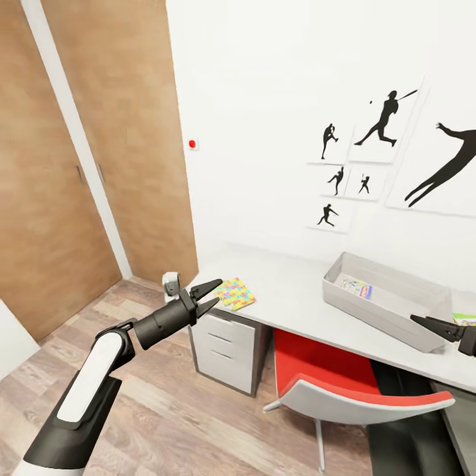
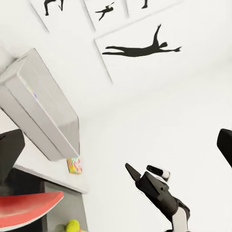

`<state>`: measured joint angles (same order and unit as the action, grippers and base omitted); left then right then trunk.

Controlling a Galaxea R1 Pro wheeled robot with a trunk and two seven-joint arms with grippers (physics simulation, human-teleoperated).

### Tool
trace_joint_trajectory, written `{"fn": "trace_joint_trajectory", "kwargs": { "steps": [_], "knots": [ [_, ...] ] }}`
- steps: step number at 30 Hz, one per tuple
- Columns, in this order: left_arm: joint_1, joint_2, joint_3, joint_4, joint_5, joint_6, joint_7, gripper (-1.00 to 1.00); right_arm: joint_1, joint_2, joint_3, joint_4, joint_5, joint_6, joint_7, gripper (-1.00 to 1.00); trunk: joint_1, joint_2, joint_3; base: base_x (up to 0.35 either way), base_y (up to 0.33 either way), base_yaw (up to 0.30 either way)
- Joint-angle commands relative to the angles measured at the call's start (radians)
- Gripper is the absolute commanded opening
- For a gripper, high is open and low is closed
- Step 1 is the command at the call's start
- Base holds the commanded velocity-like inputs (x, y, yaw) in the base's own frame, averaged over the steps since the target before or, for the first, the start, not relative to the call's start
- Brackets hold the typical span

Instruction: Put all the toys in the child's room - the three board games (two on the bed and one on the table), the two jigsaw puzzles on the table, and the tennis ball on the table - inside the toy box on the table in the child's room.

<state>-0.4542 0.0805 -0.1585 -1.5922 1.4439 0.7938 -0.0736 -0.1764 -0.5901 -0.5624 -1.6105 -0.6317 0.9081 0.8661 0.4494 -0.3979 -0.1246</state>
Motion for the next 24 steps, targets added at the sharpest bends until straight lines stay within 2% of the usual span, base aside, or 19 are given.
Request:
{"fn": "trace_joint_trajectory", "kwargs": {
  "steps": [1, 3, 4, 5, 7, 8, 10, 11, 13, 14, 18, 24],
  "knots": [
    [0.004, 0.0, -0.001, 0.002, -0.012, 0.001, -0.005, 1.0, -0.001, -0.001, -0.001, 0.0, 0.0, 0.005, 0.002, 1.0, 0.001, -0.002, -0.002, 0.0, 0.0, 0.285],
    [0.034, 0.0, -0.004, 0.007, -0.044, 0.001, -0.005, 1.0, -0.002, -0.002, 0.0, 0.0, 0.001, 0.005, -0.002, 1.0, 0.001, -0.002, -0.002, 0.0, 0.0, 0.286],
    [0.068, 0.0, -0.007, 0.01, -0.073, 0.0, -0.006, 1.0, -0.005, -0.002, 0.002, 0.0, 0.001, 0.005, -0.007, 1.0, 0.001, -0.002, -0.002, 0.0, 0.0, 0.286],
    [0.068, 0.0, -0.007, 0.01, -0.073, 0.0, -0.006, 1.0, -0.005, -0.002, 0.002, 0.0, 0.001, 0.005, -0.007, 1.0, 0.001, -0.002, -0.002, 0.0, 0.0, 0.286],
    [0.141, 0.0, -0.009, 0.023, -0.143, -0.016, -0.01, 1.0, -0.011, -0.001, 0.013, 0.0, 0.001, 0.005, -0.02, 1.0, 0.001, -0.002, -0.002, 0.0, 0.0, 0.287],
    [0.141, 0.0, -0.009, 0.023, -0.143, -0.016, -0.01, 1.0, -0.011, -0.001, 0.013, 0.0, 0.001, 0.005, -0.02, 1.0, 0.001, -0.002, -0.002, 0.0, 0.0, 0.287],
    [0.201, 0.001, -0.007, 0.047, -0.212, -0.058, -0.02, 1.0, -0.019, 0.0, 0.038, 0.0, 0.001, 0.005, -0.04, 1.0, 0.001, -0.002, -0.002, 0.0, 0.0, 0.286],
    [0.201, 0.001, -0.007, 0.047, -0.212, -0.058, -0.02, 1.0, -0.019, 0.0, 0.038, 0.0, 0.001, 0.005, -0.04, 1.0, 0.001, -0.002, -0.001, 0.0, 0.0, 0.286],
    [0.245, 0.006, -0.001, 0.067, -0.26, -0.118, -0.043, 1.0, -0.026, 0.001, 0.072, 0.0, 0.001, 0.005, -0.065, 1.0, 0.001, -0.002, -0.001, 0.0, 0.0, 0.284],
    [0.245, 0.006, -0.001, 0.067, -0.26, -0.118, -0.043, 1.0, -0.026, 0.001, 0.072, 0.0, 0.001, 0.005, -0.065, 1.0, 0.001, -0.002, 0.0, 0.0, 0.0, 0.284],
    [0.298, 0.01, 0.008, 0.095, -0.316, -0.218, -0.099, 1.0, -0.035, 0.004, 0.122, 0.0, 0.001, 0.004, -0.108, 1.0, 0.001, -0.002, 0.002, 0.0, 0.0, 0.283],
    [0.321, 0.013, 0.013, 0.121, -0.335, -0.26, -0.122, 1.0, -0.038, 0.006, 0.141, 0.0, 0.001, 0.003, -0.124, 1.0, 0.001, -0.002, 0.004, 0.0, 0.0, 0.282]
  ]
}}
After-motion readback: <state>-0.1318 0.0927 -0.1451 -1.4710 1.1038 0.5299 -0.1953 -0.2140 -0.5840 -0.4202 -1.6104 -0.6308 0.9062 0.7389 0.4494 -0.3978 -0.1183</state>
